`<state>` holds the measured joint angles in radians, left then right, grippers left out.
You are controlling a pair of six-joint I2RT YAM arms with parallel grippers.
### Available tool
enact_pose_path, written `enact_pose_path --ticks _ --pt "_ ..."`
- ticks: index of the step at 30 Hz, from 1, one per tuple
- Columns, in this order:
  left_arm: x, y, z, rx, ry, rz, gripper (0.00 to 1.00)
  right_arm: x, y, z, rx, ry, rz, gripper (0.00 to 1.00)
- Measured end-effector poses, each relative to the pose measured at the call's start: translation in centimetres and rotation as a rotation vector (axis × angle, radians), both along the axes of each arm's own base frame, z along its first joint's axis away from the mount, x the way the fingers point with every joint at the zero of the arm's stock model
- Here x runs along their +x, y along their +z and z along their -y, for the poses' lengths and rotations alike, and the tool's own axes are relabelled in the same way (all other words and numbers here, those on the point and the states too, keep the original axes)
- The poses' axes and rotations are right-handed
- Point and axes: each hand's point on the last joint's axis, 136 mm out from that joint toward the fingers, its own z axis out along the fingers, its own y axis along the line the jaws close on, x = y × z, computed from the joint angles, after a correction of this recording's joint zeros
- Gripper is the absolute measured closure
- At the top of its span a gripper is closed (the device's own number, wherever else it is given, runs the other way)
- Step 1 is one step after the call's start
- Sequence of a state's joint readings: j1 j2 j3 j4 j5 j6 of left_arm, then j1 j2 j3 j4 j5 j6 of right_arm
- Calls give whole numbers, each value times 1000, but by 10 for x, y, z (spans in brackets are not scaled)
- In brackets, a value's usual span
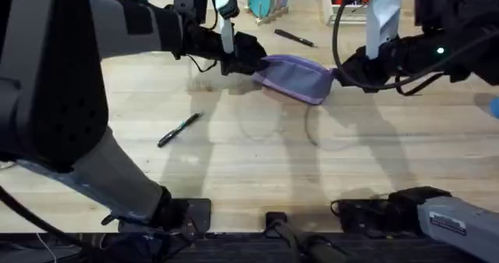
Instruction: Unzip the bag, pick up the pens from the table one at a time and place them inside, then zip the bag closed.
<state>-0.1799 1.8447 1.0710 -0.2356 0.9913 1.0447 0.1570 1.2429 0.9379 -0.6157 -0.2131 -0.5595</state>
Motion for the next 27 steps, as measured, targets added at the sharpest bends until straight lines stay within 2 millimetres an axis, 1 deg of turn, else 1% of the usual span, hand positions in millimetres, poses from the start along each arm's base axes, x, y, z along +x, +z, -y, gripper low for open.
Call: enact_pose_path --ticks 9,13,17,22,27 --pt "0 0 0 0 0 -1 959 -4 0 -1 4 6 -14 971" --pt "0 0 0 0 0 -1 959 -4 3 -7 38 26 -8 970" --pt "0 0 0 0 0 -1 959 0 4 -14 71 44 1 969" --pt "0 0 0 0 0 0 959 9 3 -32 97 89 28 969" --pt "0 0 0 0 0 0 959 22 6 -55 122 134 83 970"
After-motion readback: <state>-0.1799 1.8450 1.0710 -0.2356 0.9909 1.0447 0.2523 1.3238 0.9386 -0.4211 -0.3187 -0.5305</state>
